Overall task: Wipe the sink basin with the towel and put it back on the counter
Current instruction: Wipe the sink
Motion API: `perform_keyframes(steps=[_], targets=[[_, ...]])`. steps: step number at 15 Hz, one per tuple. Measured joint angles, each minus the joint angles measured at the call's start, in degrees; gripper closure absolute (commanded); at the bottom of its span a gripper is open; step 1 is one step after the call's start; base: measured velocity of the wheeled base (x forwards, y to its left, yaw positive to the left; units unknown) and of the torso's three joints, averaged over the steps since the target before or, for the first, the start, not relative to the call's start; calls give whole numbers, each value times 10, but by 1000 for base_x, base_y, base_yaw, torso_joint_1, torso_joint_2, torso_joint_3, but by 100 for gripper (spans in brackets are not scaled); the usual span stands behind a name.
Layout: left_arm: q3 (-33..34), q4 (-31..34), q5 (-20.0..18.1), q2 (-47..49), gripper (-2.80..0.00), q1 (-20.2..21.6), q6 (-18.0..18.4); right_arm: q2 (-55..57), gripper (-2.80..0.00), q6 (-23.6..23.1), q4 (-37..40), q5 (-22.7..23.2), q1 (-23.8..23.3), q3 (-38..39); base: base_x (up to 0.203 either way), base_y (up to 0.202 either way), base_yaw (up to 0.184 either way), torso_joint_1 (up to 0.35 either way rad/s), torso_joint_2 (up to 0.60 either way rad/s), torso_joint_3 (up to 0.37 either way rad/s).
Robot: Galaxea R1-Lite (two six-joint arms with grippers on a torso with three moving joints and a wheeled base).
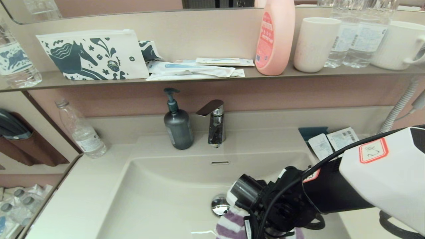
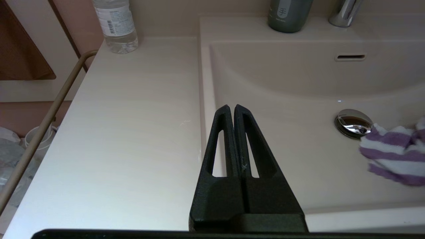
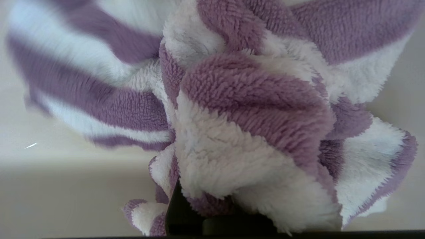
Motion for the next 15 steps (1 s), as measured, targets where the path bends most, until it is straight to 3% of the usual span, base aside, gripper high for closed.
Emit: perform_keyframes(steps=[4,7,9,12,15], targets=[[0,0,0,0,0,0,0,58,0,4,-23,33,43,-61,0,0,0,0,0,0],[0,0,0,0,0,0,0,107,0,31,-27,51,63,-144,0,0,0,0,0,0],[0,0,0,0,0,0,0,139,0,34,-29,89,67,-216,0,0,0,0,0,0],[0,0,0,0,0,0,0,189,0,18,-23,116,76,-327,0,0,0,0,0,0],[0,0,0,0,0,0,0,232,0,-42,-57,135,84,-398,0,0,0,0,0,0]])
